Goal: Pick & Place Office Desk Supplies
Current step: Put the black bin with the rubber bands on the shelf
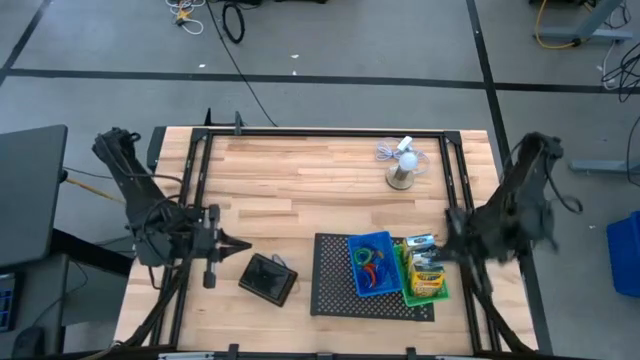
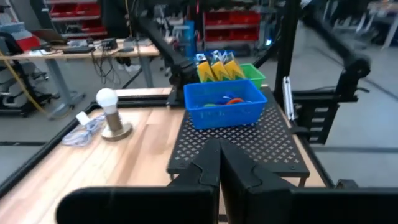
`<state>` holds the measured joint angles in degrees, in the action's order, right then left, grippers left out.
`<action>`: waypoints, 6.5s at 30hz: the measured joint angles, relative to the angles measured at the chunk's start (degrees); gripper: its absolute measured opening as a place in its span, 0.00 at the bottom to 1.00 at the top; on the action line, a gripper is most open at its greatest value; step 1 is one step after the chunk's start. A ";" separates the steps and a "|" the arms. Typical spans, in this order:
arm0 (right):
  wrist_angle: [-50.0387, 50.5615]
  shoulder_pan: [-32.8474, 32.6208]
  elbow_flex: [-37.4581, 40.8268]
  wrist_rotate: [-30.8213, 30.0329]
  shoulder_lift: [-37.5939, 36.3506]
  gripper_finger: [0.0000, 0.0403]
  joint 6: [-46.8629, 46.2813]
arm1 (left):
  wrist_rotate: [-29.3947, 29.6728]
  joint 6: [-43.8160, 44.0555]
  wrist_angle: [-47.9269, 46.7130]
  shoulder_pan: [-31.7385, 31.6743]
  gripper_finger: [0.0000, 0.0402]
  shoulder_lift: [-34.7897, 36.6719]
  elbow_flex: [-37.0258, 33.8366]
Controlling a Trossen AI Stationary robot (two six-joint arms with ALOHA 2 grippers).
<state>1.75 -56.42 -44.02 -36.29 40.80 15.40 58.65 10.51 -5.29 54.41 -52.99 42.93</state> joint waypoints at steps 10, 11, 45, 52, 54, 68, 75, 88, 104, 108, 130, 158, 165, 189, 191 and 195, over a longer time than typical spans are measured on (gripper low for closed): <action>-1.71 4.99 14.92 -16.11 -26.51 0.00 5.05 | -0.11 -7.53 20.41 -0.17 0.01 0.39 -14.44; -0.98 5.45 15.53 -16.33 -28.28 0.00 4.97 | -0.13 -6.30 20.38 -0.17 0.01 0.41 -15.08; 12.65 15.34 17.64 -14.18 -14.36 0.23 -12.02 | -46.27 7.73 -3.99 -25.14 0.31 -9.90 -9.29; 20.09 16.91 14.75 -13.91 -13.04 0.40 -16.44 | -49.56 11.27 -18.22 -24.01 0.55 -18.31 -0.59; 21.34 17.11 14.33 -13.64 -12.55 0.41 -16.86 | -50.24 10.85 -19.87 -22.86 0.59 -20.55 1.81; 23.59 17.14 13.87 -14.50 -11.93 0.40 -16.42 | -46.21 18.63 -24.81 -15.01 0.61 -34.89 7.39; 23.63 17.14 13.87 -14.96 -11.94 0.40 -15.56 | -42.52 20.39 -23.60 -13.76 0.62 -38.62 7.66; 23.64 17.14 13.87 -18.03 -11.96 0.40 -13.44 | -45.47 23.16 -31.63 -10.68 0.62 -39.33 13.30; 23.31 17.14 13.87 -18.27 -11.96 0.40 -13.55 | -44.88 28.85 -31.61 -7.89 0.62 -45.89 14.92; 23.31 17.09 13.87 -19.98 -11.96 0.40 -13.38 | -41.91 31.00 -31.71 -7.27 0.62 -47.50 15.03; 22.18 17.14 13.87 -20.07 -11.96 0.40 -12.98 | -36.54 34.38 -49.87 -11.92 0.01 -48.80 27.87; 22.04 17.14 13.87 -18.56 -11.94 0.40 -12.98 | -48.30 29.57 -35.04 -10.33 0.00 -56.79 32.05; 20.93 17.14 13.87 -16.61 -11.94 0.40 -13.02 | -41.58 41.21 -48.52 -11.27 0.00 -59.37 30.98; 11.67 17.03 11.31 -14.42 -6.58 0.40 -3.93 | -13.95 46.33 -58.36 -12.06 0.04 -60.64 29.12; 13.06 17.03 9.63 -15.47 -4.42 0.40 -3.76 | -14.59 46.46 -54.60 -12.00 0.09 -60.86 29.16; 13.50 17.03 7.56 -16.40 -0.52 0.40 -3.20 | -14.67 48.13 -54.65 -12.25 0.22 -62.34 29.14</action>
<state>15.25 -39.40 -36.46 -52.69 40.28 12.20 43.99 58.64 -59.94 42.16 -115.33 72.06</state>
